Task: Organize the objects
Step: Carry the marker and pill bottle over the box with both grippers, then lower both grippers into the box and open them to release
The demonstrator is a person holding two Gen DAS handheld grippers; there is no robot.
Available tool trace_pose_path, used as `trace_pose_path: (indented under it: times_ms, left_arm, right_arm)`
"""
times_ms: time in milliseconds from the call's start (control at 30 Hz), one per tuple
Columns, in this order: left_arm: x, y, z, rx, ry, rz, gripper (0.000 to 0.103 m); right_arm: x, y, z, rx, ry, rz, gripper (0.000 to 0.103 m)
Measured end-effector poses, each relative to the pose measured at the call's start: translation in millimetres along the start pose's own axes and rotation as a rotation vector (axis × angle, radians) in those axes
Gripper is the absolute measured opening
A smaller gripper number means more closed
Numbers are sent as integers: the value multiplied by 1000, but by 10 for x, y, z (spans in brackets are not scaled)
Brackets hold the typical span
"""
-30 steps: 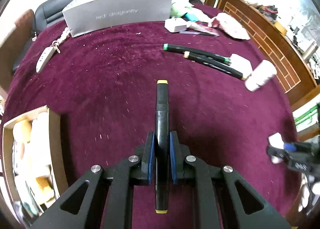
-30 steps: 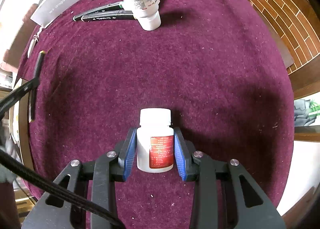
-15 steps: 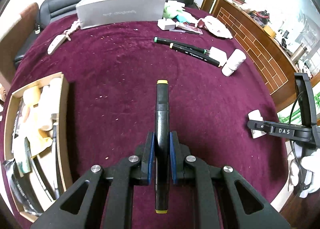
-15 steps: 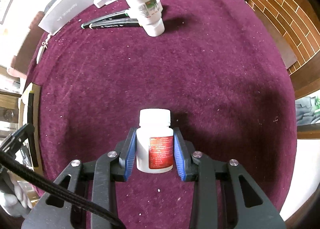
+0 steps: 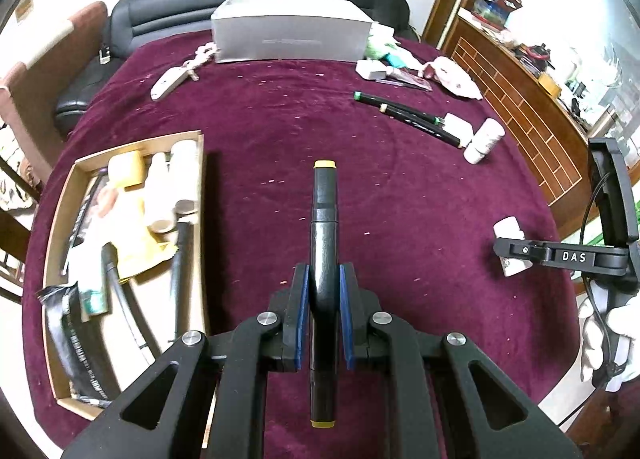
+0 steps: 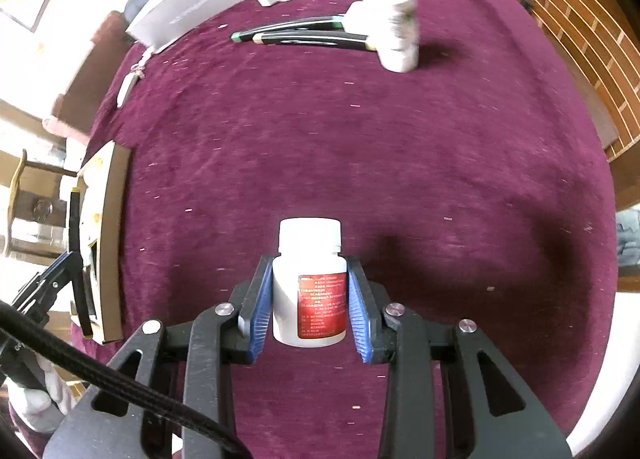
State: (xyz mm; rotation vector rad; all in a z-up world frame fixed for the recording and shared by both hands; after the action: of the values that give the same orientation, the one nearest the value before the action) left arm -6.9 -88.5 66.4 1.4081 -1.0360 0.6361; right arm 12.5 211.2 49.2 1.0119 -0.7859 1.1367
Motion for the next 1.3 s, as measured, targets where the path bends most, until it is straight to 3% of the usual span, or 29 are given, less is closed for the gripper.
trace_pose_path:
  times_ms: [367,900,1300]
  left_arm:
    - [203,-153,677,63,17,-13,12]
    - [267,-548,1703,181,-3,50,12]
    - [12,-694,1915,232,-71,114,12]
  right_arm:
    - [-145,12,869,98,52,14,32]
    - [-548,-129,1996,182,146,84,32]
    - [-933,-322,2870,282,201,184,33]
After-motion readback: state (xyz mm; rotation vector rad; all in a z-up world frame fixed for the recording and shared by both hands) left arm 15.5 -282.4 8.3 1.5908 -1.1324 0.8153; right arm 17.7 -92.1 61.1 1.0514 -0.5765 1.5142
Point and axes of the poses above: each gripper's, at about its wrist camera, not at the fingertips, and x roughly against the way its jaws point, z to its left, y to its top, the point moved 4 cm from there along -x, roughly the way its jaws point
